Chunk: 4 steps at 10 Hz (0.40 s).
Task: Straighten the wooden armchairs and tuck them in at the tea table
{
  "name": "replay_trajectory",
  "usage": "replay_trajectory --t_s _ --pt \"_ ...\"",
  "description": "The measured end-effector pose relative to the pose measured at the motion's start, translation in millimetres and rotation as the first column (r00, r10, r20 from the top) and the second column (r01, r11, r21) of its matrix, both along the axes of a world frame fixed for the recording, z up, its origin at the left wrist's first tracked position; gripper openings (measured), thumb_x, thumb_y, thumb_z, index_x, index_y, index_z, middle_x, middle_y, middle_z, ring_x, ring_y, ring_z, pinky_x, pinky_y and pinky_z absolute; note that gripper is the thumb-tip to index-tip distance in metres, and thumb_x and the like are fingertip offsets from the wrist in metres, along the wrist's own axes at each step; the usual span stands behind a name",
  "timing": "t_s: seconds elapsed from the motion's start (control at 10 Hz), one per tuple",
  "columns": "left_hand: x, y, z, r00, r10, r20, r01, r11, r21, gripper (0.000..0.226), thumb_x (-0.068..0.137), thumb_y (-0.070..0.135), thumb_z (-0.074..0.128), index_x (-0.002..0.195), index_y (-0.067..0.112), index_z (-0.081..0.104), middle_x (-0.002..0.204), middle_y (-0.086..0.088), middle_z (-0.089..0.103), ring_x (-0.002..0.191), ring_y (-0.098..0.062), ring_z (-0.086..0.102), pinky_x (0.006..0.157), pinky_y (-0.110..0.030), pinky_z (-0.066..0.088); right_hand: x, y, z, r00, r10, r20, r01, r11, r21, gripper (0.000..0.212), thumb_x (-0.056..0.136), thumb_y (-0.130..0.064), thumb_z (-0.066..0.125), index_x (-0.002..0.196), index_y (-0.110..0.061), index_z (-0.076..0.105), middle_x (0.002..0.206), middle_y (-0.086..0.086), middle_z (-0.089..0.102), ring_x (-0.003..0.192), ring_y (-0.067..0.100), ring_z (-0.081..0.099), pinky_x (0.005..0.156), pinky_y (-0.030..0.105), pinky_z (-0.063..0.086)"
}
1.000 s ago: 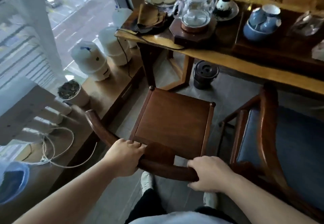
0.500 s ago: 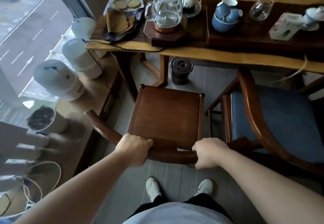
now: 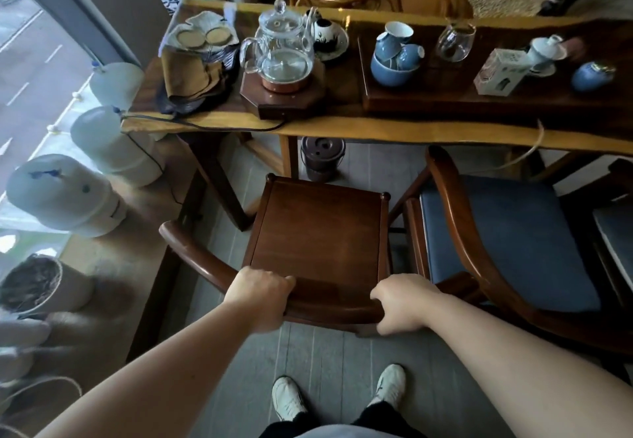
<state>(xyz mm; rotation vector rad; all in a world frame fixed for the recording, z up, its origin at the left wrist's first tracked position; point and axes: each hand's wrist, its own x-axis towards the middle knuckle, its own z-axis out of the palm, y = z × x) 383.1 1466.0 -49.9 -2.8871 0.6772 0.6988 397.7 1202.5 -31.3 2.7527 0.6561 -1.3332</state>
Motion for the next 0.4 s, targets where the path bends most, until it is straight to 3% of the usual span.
replay_trajectory --t_s 0.2,0.3,0.4 --pt "-8.1 -26.6 6.4 1.0 -0.006 -0.03 0.006 1.0 -0.015 0.019 0.079 0.028 0.056 0.097 0.024 0.054 0.071 0.005 0.06 0.065 -0.021 0.061 0.064 -0.034 0.051 1.3 -23.9 9.7 1.0 0.019 -0.017 -0.02 1.0 -0.017 0.02 0.071 -0.043 0.066 0.081 -0.026 0.061 0.076 -0.003 0.064 0.071 0.016 0.06 0.062 0.033 0.051" --pt "-5.8 -24.9 12.2 0.995 -0.026 -0.097 0.024 1.0 -0.019 0.044 0.08 0.062 0.054 0.101 0.023 0.051 0.078 0.005 0.061 0.07 -0.02 0.061 0.064 -0.034 0.05 0.7 -28.3 9.2 0.999 0.042 0.001 -0.042 0.998 0.043 0.042 0.077 -0.064 0.063 0.102 -0.03 0.062 0.094 -0.008 0.065 0.086 0.014 0.061 0.078 0.036 0.053" --pt "3.3 -23.0 23.6 0.97 0.03 -0.242 -0.039 0.999 -0.031 0.071 0.078 0.083 0.034 0.118 0.025 0.047 0.095 0.003 0.059 0.081 -0.018 0.059 0.072 -0.038 0.054 9.7 -32.6 14.0 0.996 0.043 0.082 -0.046 0.999 0.028 0.084 0.074 -0.086 0.046 0.139 -0.032 0.044 0.136 -0.004 0.054 0.122 0.02 0.051 0.102 0.043 0.04"
